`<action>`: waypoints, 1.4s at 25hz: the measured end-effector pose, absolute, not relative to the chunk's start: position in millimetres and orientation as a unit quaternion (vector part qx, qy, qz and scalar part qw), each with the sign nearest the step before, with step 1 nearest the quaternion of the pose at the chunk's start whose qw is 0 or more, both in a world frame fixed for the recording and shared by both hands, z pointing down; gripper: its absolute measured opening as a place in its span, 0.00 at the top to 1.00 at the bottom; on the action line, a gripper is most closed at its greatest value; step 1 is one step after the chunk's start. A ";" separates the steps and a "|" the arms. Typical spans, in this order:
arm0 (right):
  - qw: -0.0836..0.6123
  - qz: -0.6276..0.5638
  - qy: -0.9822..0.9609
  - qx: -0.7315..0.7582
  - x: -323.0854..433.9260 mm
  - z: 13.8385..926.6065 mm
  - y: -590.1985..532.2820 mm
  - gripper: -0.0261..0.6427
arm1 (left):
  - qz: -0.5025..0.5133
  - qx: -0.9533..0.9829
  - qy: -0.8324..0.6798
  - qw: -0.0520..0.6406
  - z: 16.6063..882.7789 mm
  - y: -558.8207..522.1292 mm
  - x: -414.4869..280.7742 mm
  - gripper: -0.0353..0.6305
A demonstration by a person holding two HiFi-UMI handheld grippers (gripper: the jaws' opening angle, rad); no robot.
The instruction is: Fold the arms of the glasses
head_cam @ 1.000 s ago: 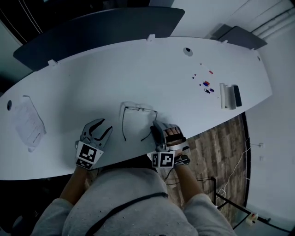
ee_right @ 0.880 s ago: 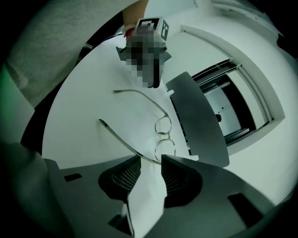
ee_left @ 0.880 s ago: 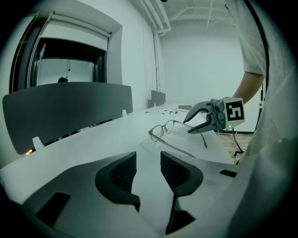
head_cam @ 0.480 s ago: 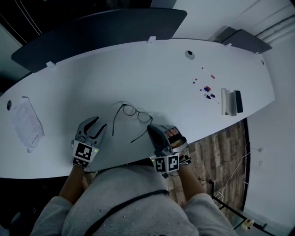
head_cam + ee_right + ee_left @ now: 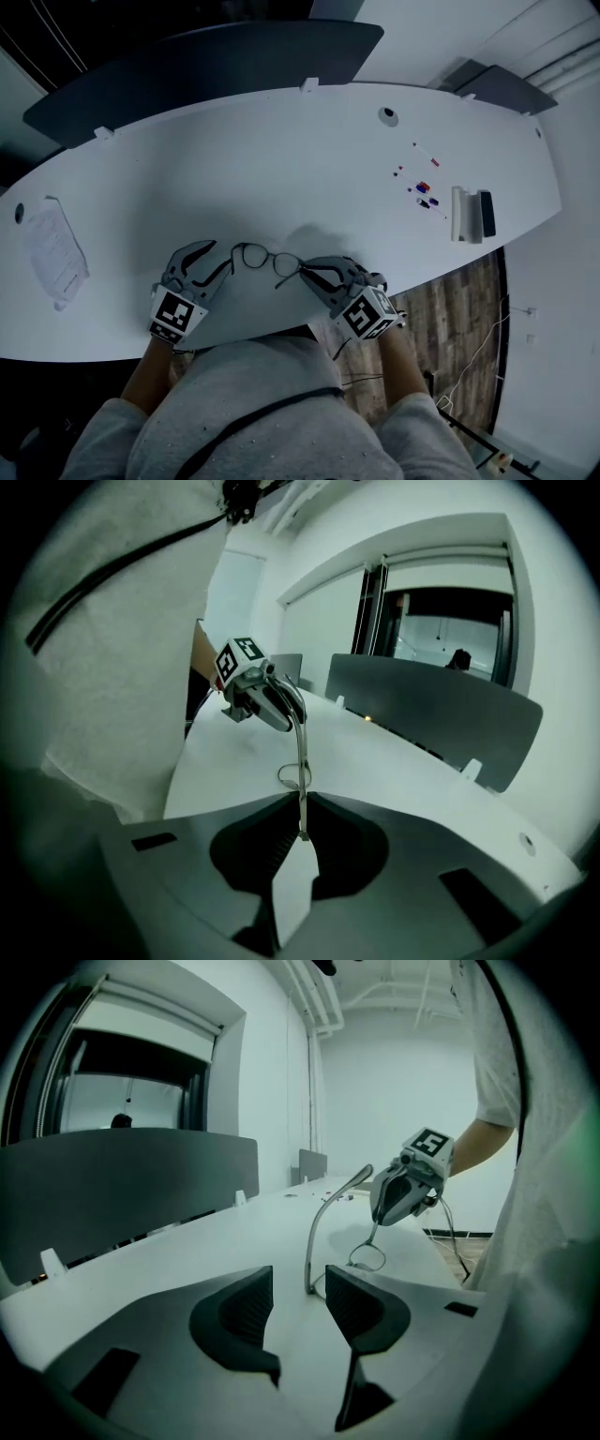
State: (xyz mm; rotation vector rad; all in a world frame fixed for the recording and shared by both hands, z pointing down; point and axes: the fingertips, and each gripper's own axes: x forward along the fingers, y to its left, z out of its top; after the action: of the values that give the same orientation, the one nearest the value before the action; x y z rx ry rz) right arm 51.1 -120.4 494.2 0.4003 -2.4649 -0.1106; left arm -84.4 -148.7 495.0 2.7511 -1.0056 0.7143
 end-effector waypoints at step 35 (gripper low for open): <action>0.577 -0.267 -0.768 0.078 11.8 537.7 -154.3 0.91 | 0.180 0.946 -0.258 0.082 471.5 -131.0 -58.4 0.89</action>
State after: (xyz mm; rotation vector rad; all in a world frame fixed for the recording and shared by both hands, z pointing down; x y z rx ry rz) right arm 11.8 -154.3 537.7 0.1832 -1.7964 -0.6247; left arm -58.4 -131.0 471.5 2.8252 -0.7719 0.5380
